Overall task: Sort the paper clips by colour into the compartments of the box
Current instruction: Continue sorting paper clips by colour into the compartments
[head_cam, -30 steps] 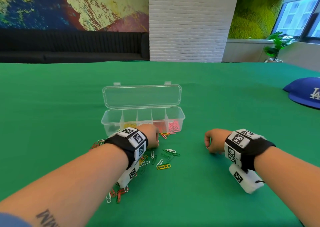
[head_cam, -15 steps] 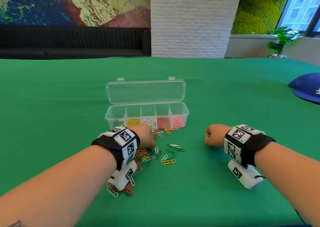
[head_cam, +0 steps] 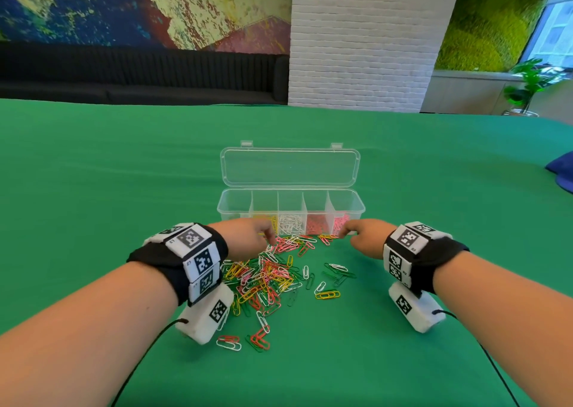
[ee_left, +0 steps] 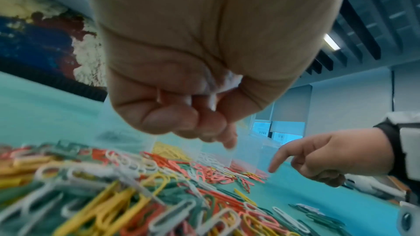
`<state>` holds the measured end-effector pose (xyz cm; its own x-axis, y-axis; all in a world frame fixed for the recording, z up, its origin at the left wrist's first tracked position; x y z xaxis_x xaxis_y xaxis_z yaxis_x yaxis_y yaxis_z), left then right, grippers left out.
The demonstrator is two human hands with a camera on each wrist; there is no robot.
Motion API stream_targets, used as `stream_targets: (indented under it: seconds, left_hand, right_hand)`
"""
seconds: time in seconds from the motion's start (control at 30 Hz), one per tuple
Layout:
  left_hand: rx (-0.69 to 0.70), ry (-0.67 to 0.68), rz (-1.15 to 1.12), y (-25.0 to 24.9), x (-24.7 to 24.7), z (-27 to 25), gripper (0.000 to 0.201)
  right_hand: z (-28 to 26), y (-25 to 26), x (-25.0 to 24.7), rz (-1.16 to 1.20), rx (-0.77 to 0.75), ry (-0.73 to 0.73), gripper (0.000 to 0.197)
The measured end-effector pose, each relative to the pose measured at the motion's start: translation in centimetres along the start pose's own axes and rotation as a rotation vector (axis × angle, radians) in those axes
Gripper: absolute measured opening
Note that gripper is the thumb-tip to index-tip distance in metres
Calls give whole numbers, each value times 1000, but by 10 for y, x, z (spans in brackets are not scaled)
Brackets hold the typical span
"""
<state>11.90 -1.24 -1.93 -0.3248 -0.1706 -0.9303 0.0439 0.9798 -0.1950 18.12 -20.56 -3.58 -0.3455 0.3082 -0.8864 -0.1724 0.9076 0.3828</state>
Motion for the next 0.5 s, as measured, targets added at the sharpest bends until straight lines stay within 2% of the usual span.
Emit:
stream_targets:
  seconds: [0.13,0.3,0.33,0.43,0.5]
  left_hand:
    - [9,148,-171,-2,17,1,36]
    - [-60,202,-448,-11,22,4,22]
    - [-63,181,-418,-13,19,7,20]
    - [12,74,-29,-22,10,19,22]
    - [28,43,107,-23,10,26,23]
  right_hand:
    - [9,-3,7,-61,21,22,49]
    - [11,-4,8,-88,41,-7,36]
    - [11,-3,7,-107,28,-16,32]
    - [12,-1,5,-109,-2,-39,25]
    - [12,0,5,-98,-13,-41,26]
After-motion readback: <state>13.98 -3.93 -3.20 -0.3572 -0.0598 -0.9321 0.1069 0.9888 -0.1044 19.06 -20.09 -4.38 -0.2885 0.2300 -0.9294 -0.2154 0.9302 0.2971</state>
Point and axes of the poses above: each hand's wrist, its own z-axis towards the middle knuckle, its own x-axis out of the palm, y = z × x, the point moved 8 cm from there along z, towards the middle knuckle, and after that the axes turned 12 degrees about z, right-handed, at the moved point
